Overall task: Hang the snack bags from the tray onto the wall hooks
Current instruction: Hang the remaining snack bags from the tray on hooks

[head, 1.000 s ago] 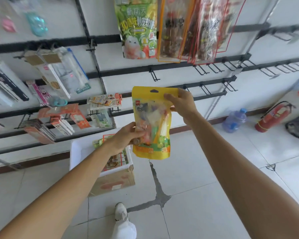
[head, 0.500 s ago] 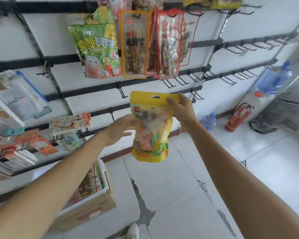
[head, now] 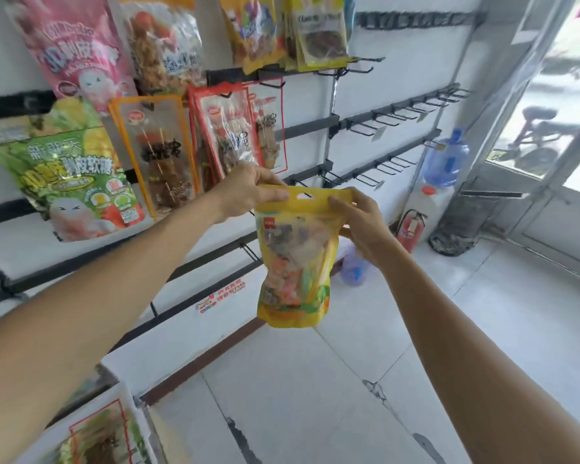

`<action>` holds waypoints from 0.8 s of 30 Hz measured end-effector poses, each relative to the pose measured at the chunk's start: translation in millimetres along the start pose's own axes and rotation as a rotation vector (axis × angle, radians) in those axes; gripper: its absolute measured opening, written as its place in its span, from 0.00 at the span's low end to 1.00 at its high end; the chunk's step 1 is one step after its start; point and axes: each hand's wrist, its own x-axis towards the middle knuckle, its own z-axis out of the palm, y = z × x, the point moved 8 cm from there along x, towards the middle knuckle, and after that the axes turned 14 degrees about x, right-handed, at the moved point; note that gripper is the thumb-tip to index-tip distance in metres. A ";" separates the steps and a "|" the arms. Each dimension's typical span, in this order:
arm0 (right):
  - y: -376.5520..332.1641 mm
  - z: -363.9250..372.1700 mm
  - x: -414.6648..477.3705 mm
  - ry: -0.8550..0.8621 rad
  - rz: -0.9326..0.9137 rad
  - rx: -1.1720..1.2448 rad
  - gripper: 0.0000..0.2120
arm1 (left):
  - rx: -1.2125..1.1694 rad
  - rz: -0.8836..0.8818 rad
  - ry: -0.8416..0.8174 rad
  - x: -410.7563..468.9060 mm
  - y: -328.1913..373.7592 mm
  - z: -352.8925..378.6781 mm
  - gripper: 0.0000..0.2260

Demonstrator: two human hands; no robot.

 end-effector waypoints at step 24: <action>-121.2 -69.1 184.0 -0.288 -0.538 -0.711 0.05 | 0.260 0.018 0.429 165.4 100.0 16.0 0.03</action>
